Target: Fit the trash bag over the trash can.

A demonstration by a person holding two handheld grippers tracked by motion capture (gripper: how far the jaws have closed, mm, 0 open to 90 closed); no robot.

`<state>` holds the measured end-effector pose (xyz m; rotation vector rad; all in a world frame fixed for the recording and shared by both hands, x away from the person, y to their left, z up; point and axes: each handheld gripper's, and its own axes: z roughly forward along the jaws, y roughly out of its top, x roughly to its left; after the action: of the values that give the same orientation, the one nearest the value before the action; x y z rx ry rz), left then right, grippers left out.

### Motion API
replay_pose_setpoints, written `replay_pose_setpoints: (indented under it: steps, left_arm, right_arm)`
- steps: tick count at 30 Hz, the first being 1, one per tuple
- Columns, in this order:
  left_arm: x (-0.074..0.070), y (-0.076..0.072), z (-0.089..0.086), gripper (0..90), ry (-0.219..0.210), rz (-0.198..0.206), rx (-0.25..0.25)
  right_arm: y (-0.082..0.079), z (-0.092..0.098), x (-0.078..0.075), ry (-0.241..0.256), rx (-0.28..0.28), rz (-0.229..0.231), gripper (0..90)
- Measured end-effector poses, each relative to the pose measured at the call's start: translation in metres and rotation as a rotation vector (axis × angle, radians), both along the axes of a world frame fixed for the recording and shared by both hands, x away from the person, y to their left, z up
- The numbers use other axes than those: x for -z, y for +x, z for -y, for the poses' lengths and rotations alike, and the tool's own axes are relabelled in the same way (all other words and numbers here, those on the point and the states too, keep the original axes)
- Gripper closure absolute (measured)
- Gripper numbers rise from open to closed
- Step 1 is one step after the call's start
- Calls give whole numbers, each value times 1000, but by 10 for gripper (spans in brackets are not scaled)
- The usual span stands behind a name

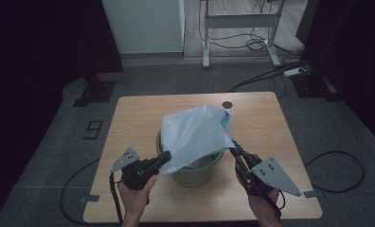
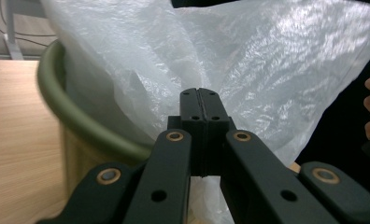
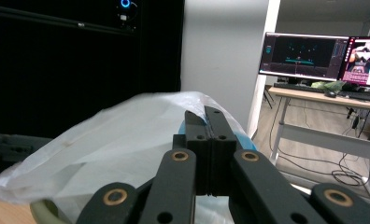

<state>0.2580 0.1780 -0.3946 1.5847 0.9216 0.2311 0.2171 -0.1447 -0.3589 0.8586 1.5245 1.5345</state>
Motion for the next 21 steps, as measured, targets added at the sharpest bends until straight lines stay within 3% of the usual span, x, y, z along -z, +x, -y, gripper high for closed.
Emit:
replay_pose_setpoints:
  steps: [6, 8, 15, 18, 21]
  left_arm:
    - [-1, 1, 16, 893, 27, -7, 49]
    - [-2, 1, 13, 833, 18, -9, 52]
    - [-22, 6, -4, 604, 17, 16, -31]
    - [-31, 15, -3, 552, 57, 23, -56]
    - [-36, 29, -2, 510, 95, 2, -72]
  right_arm:
    - [4, -5, -8, 3, -4, 19, 886]
    - [4, -4, -8, 3, -1, 20, 886]
    - [4, 3, 0, 1, 6, 11, 886]
    - [3, 3, 4, -3, 3, 9, 886]
    - [3, 1, 5, -12, -4, 10, 886]
